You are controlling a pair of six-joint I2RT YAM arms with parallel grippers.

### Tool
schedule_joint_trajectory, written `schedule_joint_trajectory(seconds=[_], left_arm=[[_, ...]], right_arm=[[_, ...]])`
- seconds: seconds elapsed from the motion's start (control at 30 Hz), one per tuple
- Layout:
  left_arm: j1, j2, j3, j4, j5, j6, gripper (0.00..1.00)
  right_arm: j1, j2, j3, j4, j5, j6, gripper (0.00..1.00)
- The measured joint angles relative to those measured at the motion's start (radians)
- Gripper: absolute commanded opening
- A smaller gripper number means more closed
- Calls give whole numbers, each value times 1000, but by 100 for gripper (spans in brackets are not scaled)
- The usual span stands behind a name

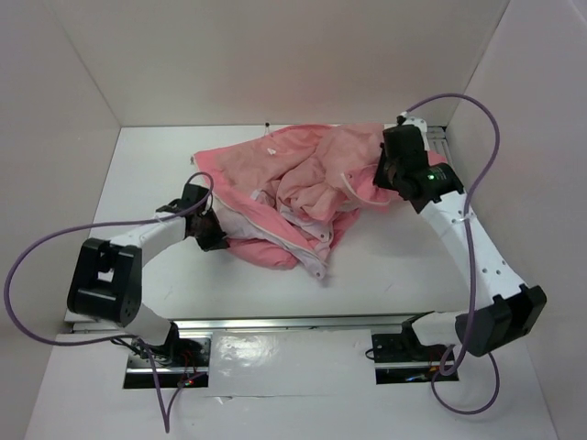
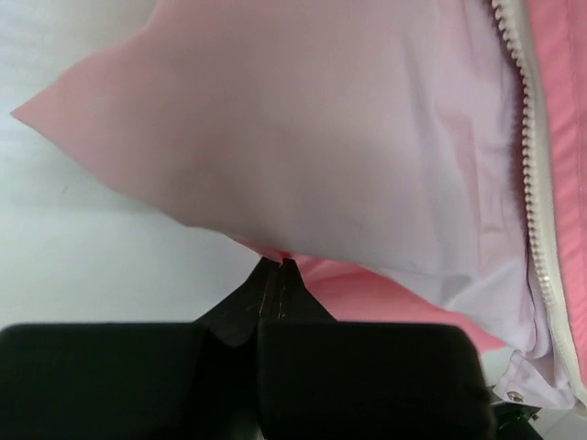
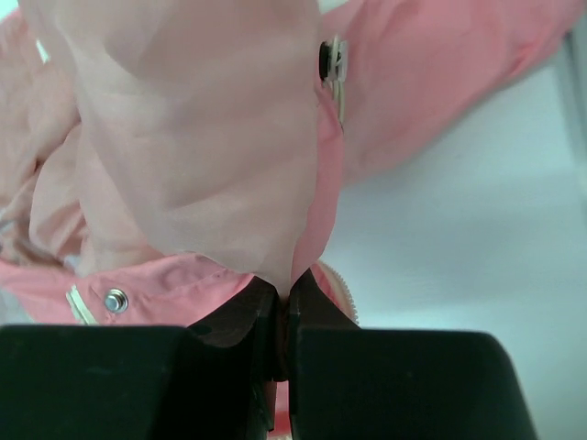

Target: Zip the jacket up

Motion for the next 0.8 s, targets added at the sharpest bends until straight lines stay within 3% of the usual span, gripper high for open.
schedule_joint_trajectory(seconds=[0.33, 0.37, 0.47, 0.53, 0.63, 0.8], left_arm=[[-2, -324, -85, -217, -52, 2, 0], [-2, -354, -84, -245, -58, 4, 12], [-2, -398, -48, -335, -66, 23, 85], [2, -389, 0, -378, -70, 35, 93], [28, -347, 109, -412, -87, 41, 91], [118, -202, 306, -378, -119, 60, 88]], right_arm=[[-41, -45, 172, -271, 69, -24, 0], [-42, -45, 194, -299, 69, -25, 0], [-50, -37, 250, -356, 59, -25, 0], [-54, -31, 251, -354, 40, -25, 0], [-55, 6, 232, -308, -5, -25, 0], [-60, 211, 224, -102, -90, -19, 0]])
